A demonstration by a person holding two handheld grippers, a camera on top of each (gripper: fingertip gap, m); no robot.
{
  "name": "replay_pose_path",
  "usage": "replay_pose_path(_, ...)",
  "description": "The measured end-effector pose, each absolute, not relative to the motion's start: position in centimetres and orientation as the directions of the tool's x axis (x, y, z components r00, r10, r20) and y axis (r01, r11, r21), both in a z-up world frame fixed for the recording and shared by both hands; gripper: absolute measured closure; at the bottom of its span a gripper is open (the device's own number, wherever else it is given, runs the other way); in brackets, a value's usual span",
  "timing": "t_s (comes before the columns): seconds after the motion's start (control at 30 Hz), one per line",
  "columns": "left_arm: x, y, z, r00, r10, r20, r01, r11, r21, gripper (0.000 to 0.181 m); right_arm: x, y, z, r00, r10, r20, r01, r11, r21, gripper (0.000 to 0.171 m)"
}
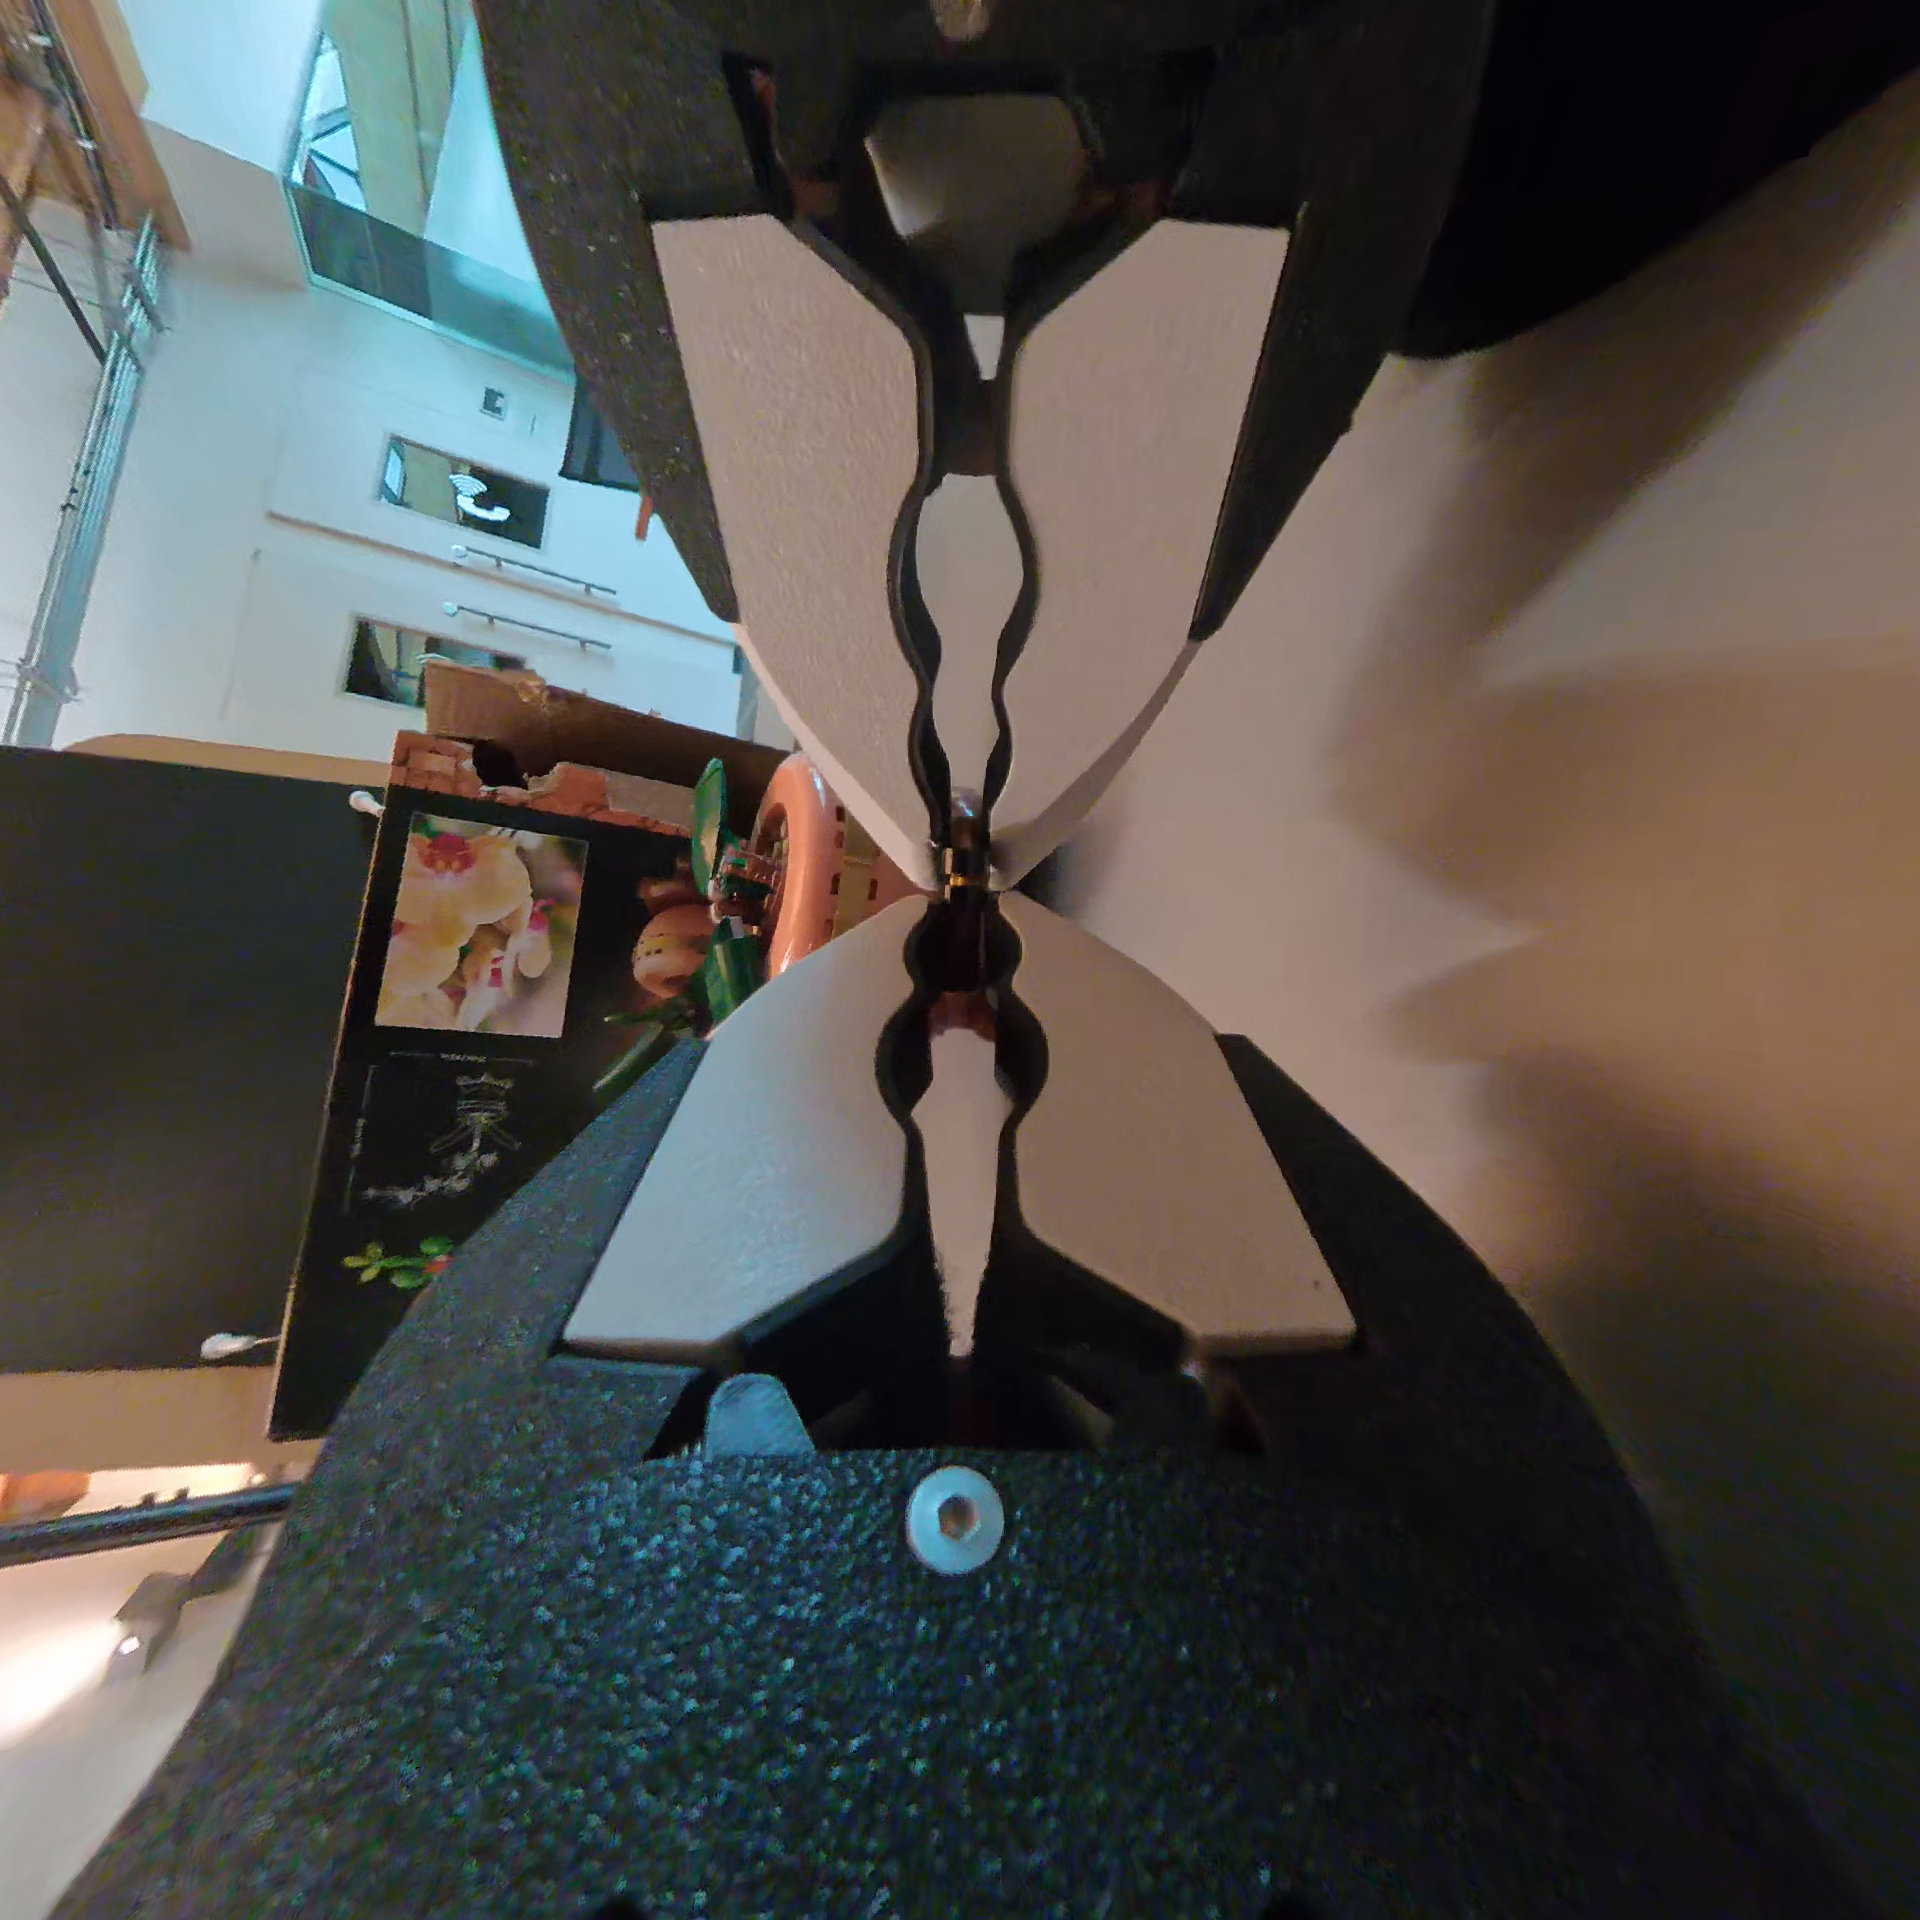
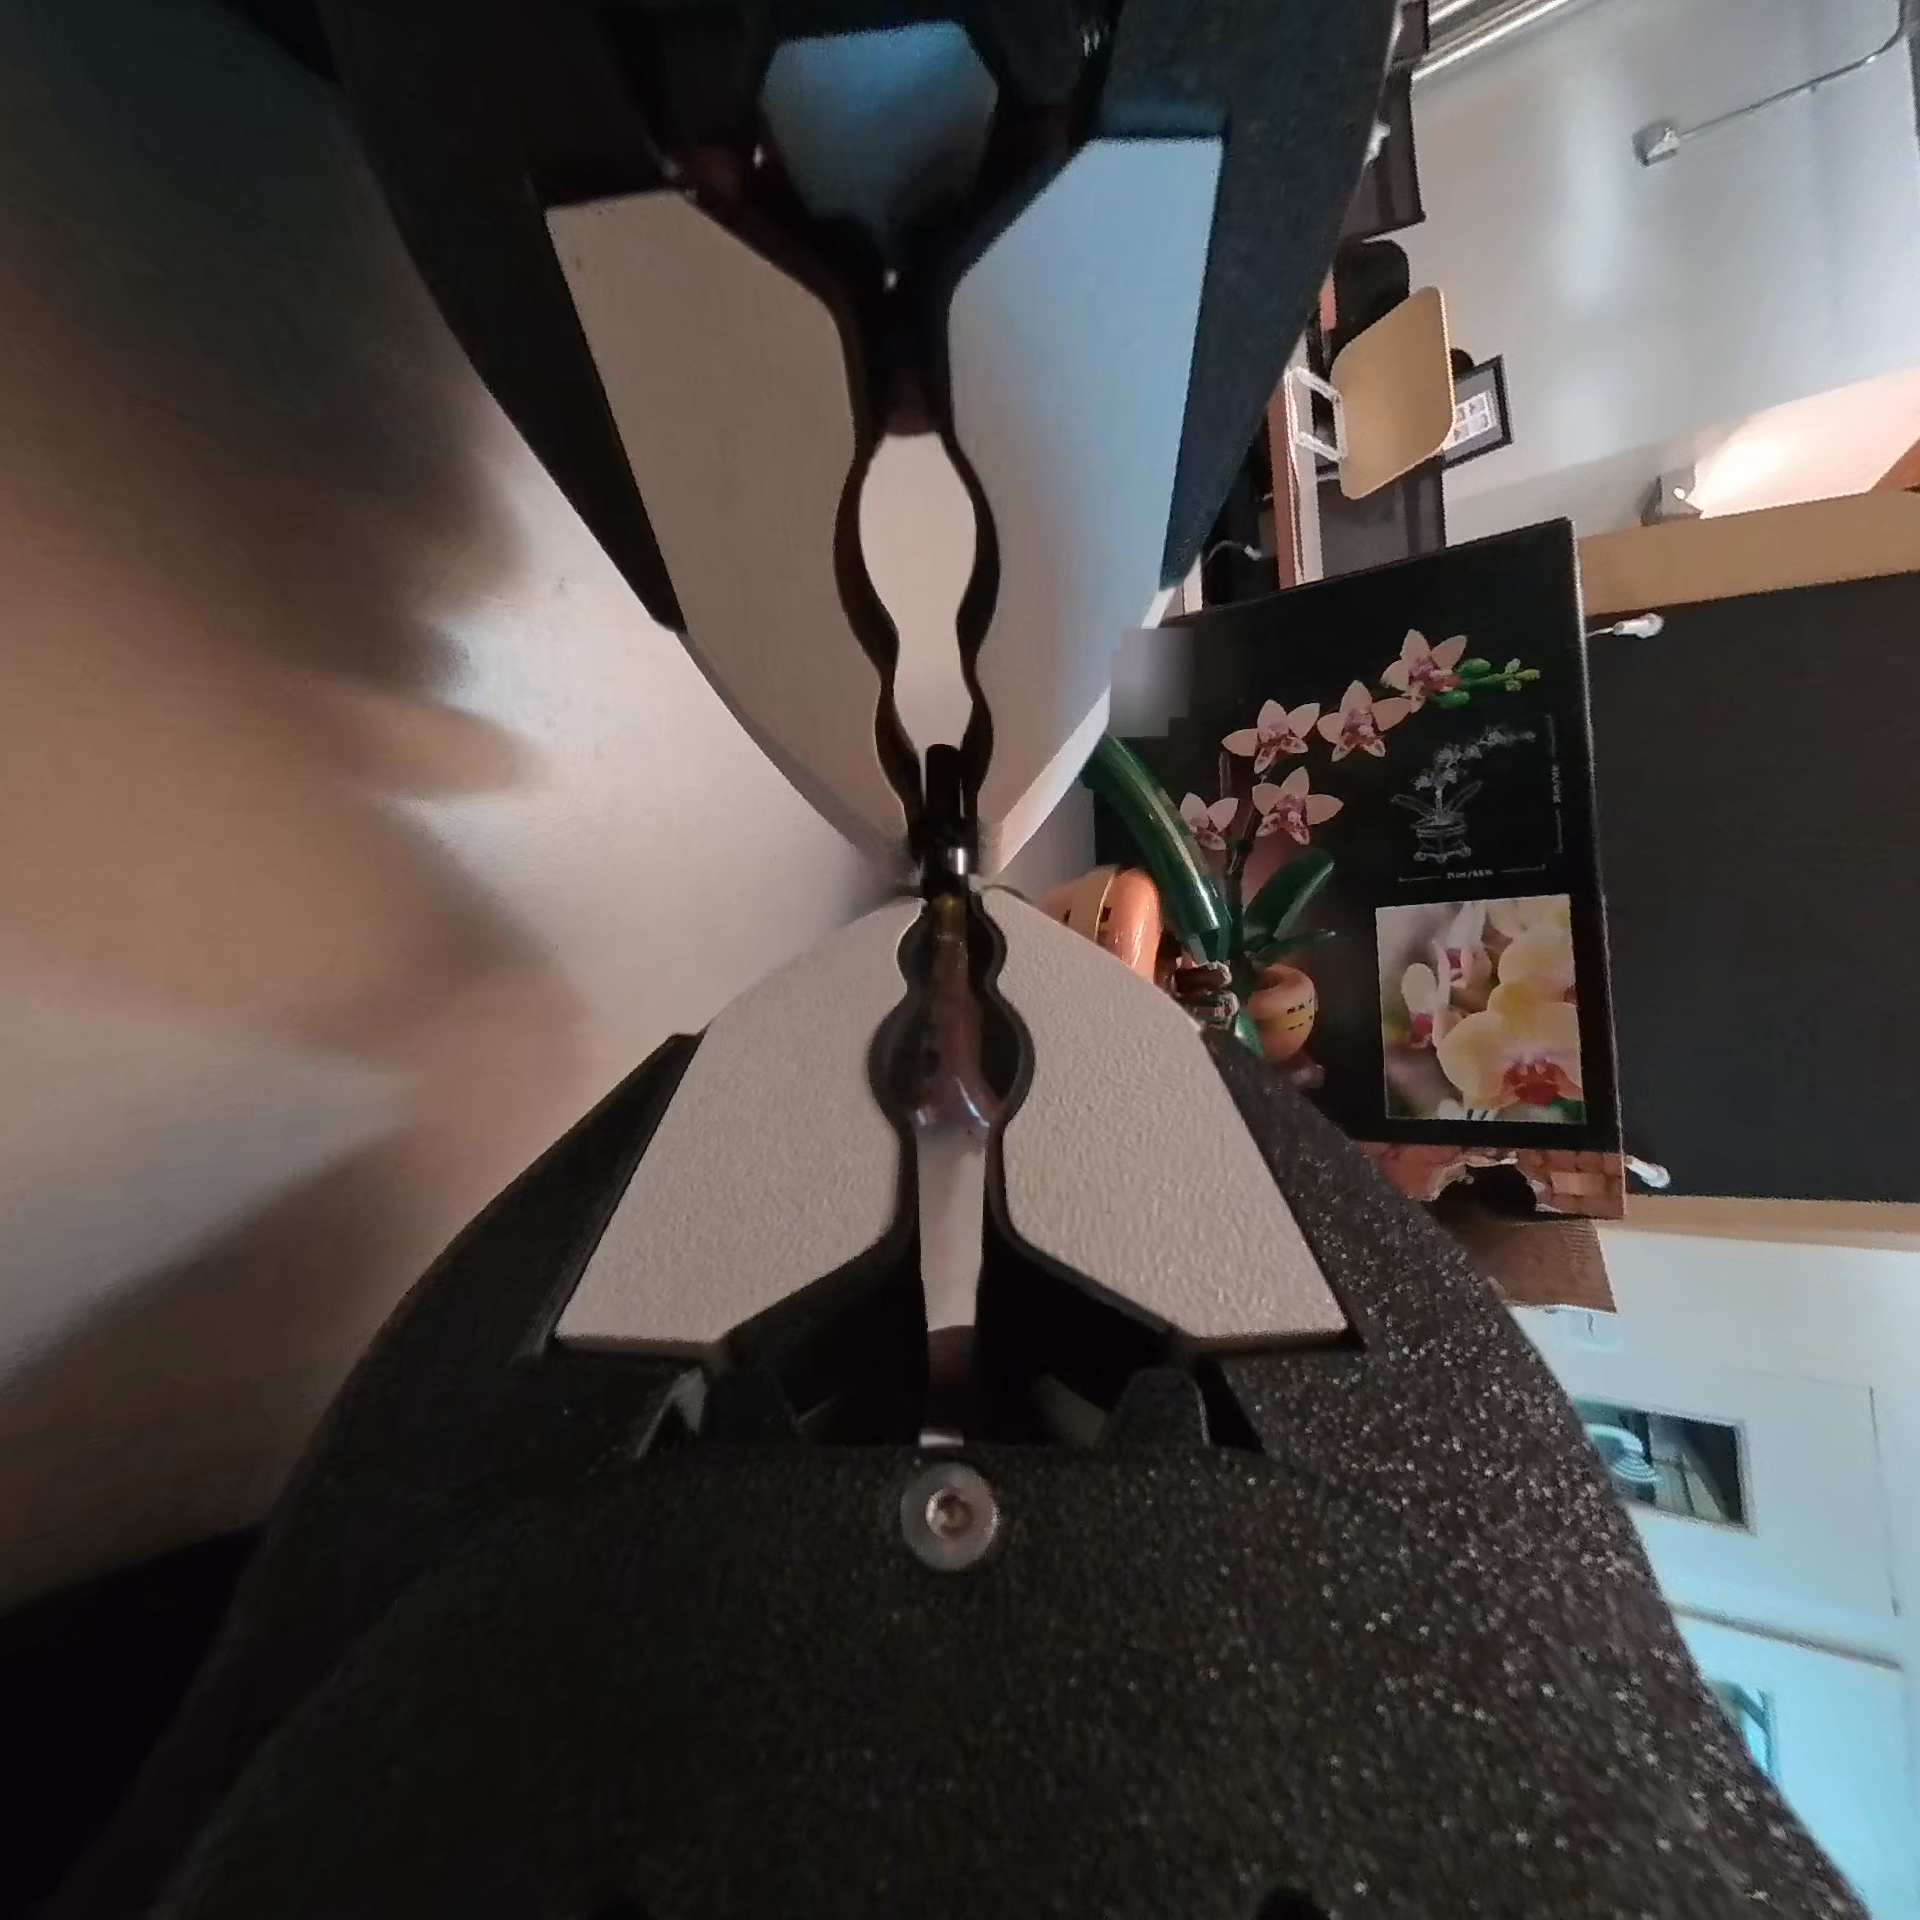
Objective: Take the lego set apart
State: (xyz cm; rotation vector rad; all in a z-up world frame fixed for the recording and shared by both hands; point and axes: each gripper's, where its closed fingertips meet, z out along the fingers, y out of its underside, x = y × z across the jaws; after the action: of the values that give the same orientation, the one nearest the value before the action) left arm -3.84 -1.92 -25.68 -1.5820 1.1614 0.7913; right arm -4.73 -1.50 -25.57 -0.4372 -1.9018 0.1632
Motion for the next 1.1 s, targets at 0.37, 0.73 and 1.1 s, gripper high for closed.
replay_pose_path(0.37, -4.5, -1.6, -25.9, 0.316, -0.294, -0.902, -0.948, -0.135, -0.288, 0.175, -5.2, -1.5, -25.7, -0.265, 0.243, 0.933, 0.248, 0.952, -0.177, 0.164)
replay_pose_path(0.73, -6.6, -2.3, -25.0, 0.301, -0.256, -0.918, -0.950, -0.170, -0.264, 0.175, -4.5, -0.6, -24.8, -0.244, 0.264, 0.933, 0.258, 0.945, -0.200, 0.165)
replay_pose_path(1.1, -8.4, -2.5, -23.6, 0.633, -0.242, -0.736, -0.773, -0.138, -0.619, 0.175, -3.8, 0.3, -23.5, -0.212, 0.526, 0.824, 0.198, 0.848, -0.491, 0.165)
